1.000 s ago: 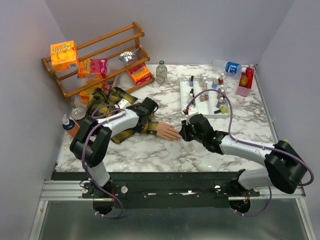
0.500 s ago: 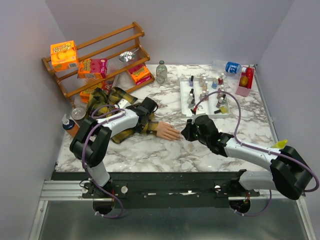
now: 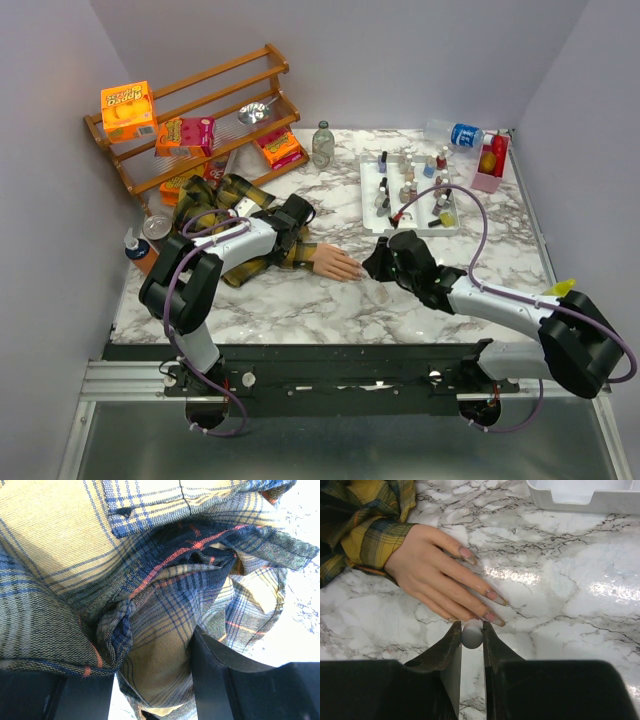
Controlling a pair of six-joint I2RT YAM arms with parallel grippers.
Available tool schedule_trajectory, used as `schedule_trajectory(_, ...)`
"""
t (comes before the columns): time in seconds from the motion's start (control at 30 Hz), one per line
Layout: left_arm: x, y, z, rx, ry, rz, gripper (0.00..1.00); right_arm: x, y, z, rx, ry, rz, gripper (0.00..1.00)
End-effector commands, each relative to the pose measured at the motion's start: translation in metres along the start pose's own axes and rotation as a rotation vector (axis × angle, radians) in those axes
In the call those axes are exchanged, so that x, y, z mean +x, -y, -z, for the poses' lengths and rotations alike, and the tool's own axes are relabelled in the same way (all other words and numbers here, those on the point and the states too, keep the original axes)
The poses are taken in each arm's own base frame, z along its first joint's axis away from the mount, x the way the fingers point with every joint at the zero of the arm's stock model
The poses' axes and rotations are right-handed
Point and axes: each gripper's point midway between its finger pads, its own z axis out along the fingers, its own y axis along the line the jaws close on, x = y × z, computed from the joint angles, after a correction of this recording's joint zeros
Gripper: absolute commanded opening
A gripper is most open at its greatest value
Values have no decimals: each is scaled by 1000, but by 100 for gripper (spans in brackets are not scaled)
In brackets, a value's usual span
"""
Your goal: Paint the nails
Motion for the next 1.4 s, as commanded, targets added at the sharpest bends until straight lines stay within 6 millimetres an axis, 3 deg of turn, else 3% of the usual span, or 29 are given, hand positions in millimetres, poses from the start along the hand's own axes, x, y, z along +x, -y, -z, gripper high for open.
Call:
schedule_trajectory(0.0, 5, -16, -10, -45, -17, -16, 49, 4, 20, -6, 84, 6, 2, 1)
schedule_trajectory(0.4, 7, -15, -11, -45, -23, -19, 49, 8, 23, -13, 95, -16, 11, 1)
schedule_trajectory(1.37, 8, -15, -11, -41, -29, -20, 49, 6, 7, -20, 21, -25, 36, 1)
